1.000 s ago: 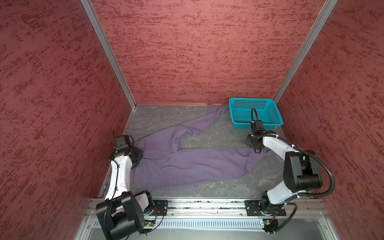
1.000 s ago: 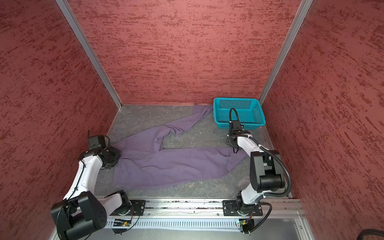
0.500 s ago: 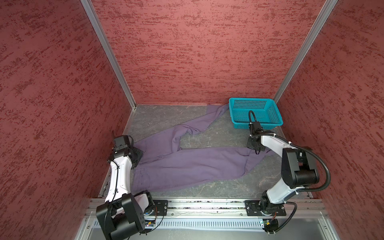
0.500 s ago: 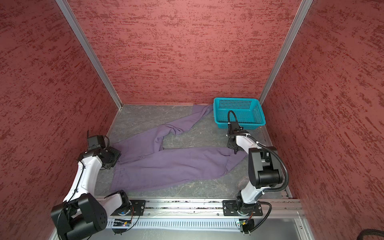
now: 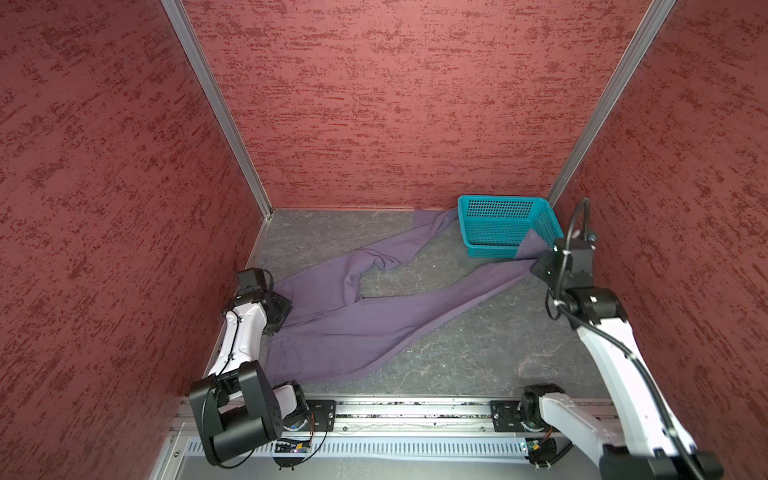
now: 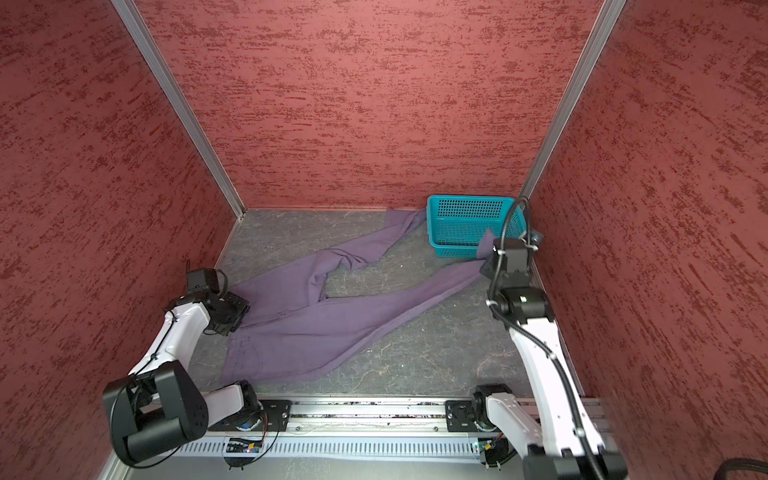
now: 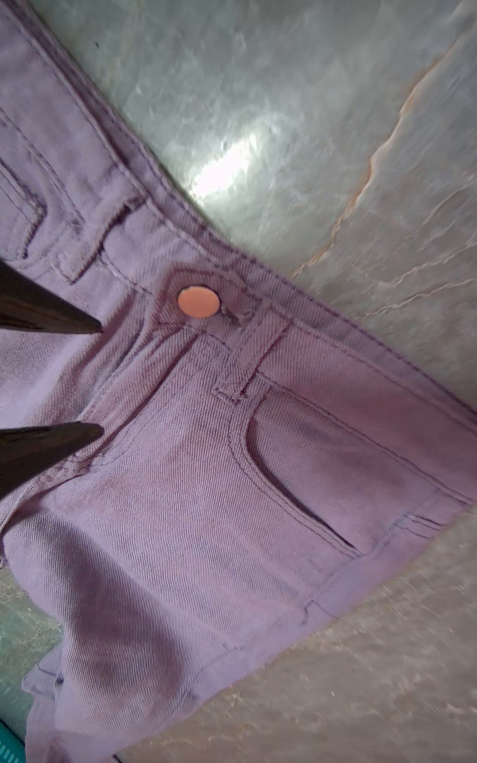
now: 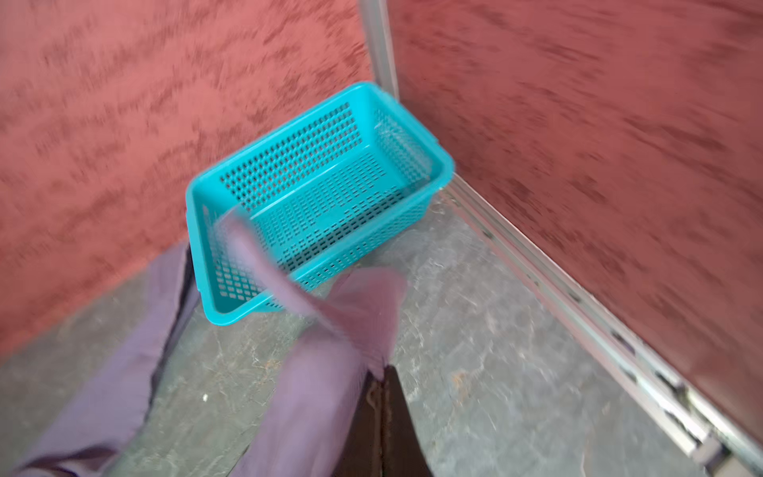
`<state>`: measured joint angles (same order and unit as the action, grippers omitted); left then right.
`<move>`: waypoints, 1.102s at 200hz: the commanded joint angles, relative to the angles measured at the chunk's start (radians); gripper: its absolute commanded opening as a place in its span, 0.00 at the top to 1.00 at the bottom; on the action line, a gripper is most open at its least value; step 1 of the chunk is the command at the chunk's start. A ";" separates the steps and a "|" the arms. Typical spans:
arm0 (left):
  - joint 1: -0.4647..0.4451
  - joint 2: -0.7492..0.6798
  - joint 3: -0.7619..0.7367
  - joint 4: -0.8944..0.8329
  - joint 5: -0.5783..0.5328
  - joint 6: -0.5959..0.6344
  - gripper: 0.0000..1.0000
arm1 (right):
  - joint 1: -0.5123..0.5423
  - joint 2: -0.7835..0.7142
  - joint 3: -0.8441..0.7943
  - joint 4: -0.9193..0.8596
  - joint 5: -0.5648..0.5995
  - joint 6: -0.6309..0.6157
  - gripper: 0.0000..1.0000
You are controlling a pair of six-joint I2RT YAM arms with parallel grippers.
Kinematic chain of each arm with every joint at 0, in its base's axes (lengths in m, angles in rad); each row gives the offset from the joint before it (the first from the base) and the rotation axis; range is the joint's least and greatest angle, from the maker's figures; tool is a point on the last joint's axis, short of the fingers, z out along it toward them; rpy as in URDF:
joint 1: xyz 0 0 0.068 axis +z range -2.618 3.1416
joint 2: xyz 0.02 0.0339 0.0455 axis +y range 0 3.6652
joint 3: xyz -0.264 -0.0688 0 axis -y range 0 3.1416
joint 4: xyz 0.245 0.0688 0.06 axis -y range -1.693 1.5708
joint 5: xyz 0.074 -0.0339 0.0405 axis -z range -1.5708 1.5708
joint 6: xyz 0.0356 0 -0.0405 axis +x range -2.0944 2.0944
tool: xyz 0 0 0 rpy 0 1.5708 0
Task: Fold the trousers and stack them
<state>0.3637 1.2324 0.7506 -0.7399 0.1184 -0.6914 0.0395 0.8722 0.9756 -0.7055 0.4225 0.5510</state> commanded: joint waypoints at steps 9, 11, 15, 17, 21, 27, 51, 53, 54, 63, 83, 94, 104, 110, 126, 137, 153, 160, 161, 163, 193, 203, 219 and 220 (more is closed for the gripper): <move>-0.021 0.044 0.028 0.052 0.029 0.010 0.63 | -0.073 -0.118 -0.231 -0.175 0.006 0.192 0.46; -0.021 0.046 0.028 0.052 0.029 0.010 0.63 | -0.080 -0.127 -0.236 -0.178 -0.005 0.199 0.43; -0.021 0.049 0.027 0.052 0.031 0.011 0.63 | -0.097 -0.143 -0.254 -0.181 -0.027 0.205 0.37; -0.020 0.050 0.028 0.053 0.032 0.012 0.63 | -0.104 -0.148 -0.261 -0.182 -0.038 0.211 0.35; -0.021 0.053 0.027 0.053 0.032 0.013 0.63 | -0.113 -0.158 -0.266 -0.179 -0.061 0.215 0.29; -0.021 0.054 0.027 0.054 0.034 0.014 0.63 | -0.125 -0.164 -0.259 -0.175 -0.093 0.214 0.25; -0.019 0.064 0.032 0.059 0.059 0.031 0.63 | -0.146 -0.099 -0.139 -0.148 -0.131 0.184 0.21; -0.019 0.066 0.033 0.060 0.061 0.034 0.63 | -0.145 -0.091 -0.127 -0.144 -0.133 0.178 0.21; -0.019 0.067 0.033 0.059 0.063 0.034 0.63 | -0.145 -0.087 -0.122 -0.142 -0.134 0.176 0.21; -0.021 0.073 0.035 0.058 0.075 0.040 0.64 | -0.146 -0.042 -0.080 -0.117 -0.155 0.152 0.22; -0.023 0.074 0.025 0.042 0.083 0.051 0.65 | -0.145 0.052 -0.046 -0.039 -0.264 0.115 0.35; -0.023 0.061 0.006 0.031 0.076 0.056 0.65 | -0.146 0.092 -0.063 0.006 -0.326 0.118 0.42; -0.023 0.044 -0.015 0.027 0.065 0.059 0.65 | -0.145 0.116 -0.098 0.050 -0.362 0.131 0.45; -0.022 0.032 -0.031 0.024 0.061 0.061 0.64 | -0.145 0.127 -0.128 0.078 -0.378 0.140 0.45; -0.009 0.021 -0.062 0.024 0.057 0.064 0.63 | -0.147 0.162 -0.181 0.131 -0.402 0.128 0.44; 0.003 0.024 -0.076 0.027 0.062 0.066 0.63 | -0.150 0.215 -0.193 0.147 -0.416 0.088 0.44; 0.025 0.036 -0.092 0.041 0.083 0.077 0.63 | -0.160 0.320 -0.185 0.148 -0.444 0.031 0.60; 0.036 0.044 -0.097 0.045 0.089 0.084 0.63 | -0.164 0.352 -0.185 0.154 -0.457 0.020 0.69; 0.037 0.046 -0.098 0.045 0.089 0.085 0.63 | -0.165 0.363 -0.186 0.156 -0.461 0.017 0.71; 0.041 0.047 -0.098 0.045 0.090 0.087 0.64 | -0.167 0.371 -0.186 0.161 -0.464 0.014 0.73; 0.104 0.081 -0.125 0.065 0.097 0.102 0.67 | -0.192 0.456 -0.220 0.237 -0.507 0.015 0.78; 0.123 0.095 -0.130 0.077 0.094 0.105 0.67 | -0.201 0.475 -0.230 0.259 -0.518 0.018 0.76; 0.155 0.127 -0.131 0.084 0.090 0.110 0.69 | -0.221 0.514 -0.239 0.276 -0.527 0.017 0.74; 0.157 0.129 -0.131 0.085 0.090 0.110 0.69 | -0.222 0.516 -0.239 0.278 -0.528 0.017 0.74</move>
<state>0.4793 1.3224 0.6300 -0.6838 0.2115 -0.6098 -0.1547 1.3510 0.7540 -0.5079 -0.0608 0.5827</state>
